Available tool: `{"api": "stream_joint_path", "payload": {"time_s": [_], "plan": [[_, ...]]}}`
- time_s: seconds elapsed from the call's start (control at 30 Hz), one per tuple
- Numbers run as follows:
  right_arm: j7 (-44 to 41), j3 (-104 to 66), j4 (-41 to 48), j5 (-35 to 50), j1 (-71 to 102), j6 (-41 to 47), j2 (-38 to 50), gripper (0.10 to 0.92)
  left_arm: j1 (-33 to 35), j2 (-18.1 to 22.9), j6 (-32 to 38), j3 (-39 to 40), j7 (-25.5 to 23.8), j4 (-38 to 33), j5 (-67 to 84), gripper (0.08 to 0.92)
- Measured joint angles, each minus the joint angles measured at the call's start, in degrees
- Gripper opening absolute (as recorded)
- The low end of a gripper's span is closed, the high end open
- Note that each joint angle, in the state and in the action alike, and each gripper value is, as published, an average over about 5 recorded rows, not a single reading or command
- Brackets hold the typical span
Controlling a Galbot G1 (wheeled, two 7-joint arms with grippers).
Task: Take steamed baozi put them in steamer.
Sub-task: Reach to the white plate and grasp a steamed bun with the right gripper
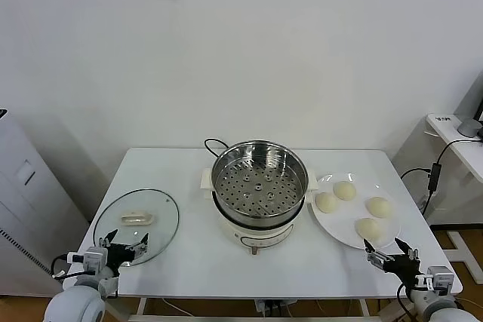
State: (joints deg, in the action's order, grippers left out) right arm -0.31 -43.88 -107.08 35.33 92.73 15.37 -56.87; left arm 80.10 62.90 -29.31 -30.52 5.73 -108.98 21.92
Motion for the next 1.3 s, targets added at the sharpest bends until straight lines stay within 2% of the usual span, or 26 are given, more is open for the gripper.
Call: {"api": "stream_joint_path", "payload": {"time_s": [0.53, 0.7, 0.9, 1.3], "plan": [[-0.67, 0.17, 0.01, -0.43, 0.09, 0.08, 0.1, 0.823, 0.21, -0.02, -0.63, 0.0, 0.12, -1.04, 2.55, 0.823], [-1.9, -0.11, 0.34, -3.07, -0.61, -0.27, 0.81, 0.823, 0.56, -0.15, -0.69, -0.13, 0.12, -1.6, 2.83, 0.823], [-4.07, 0.19, 1.95, -12.77, -3.47, -2.06, 2.54, 0.823, 1.2, -0.59, -0.73, -0.42, 0.0, -2.17, 2.98, 0.823], [-10.04, 4.59, 10.11, -42.69, -16.72, -9.8, 8.24, 0.823, -0.26, -1.7, -0.93, 0.54, -0.32, -2.43, 1.98, 0.823]]}}
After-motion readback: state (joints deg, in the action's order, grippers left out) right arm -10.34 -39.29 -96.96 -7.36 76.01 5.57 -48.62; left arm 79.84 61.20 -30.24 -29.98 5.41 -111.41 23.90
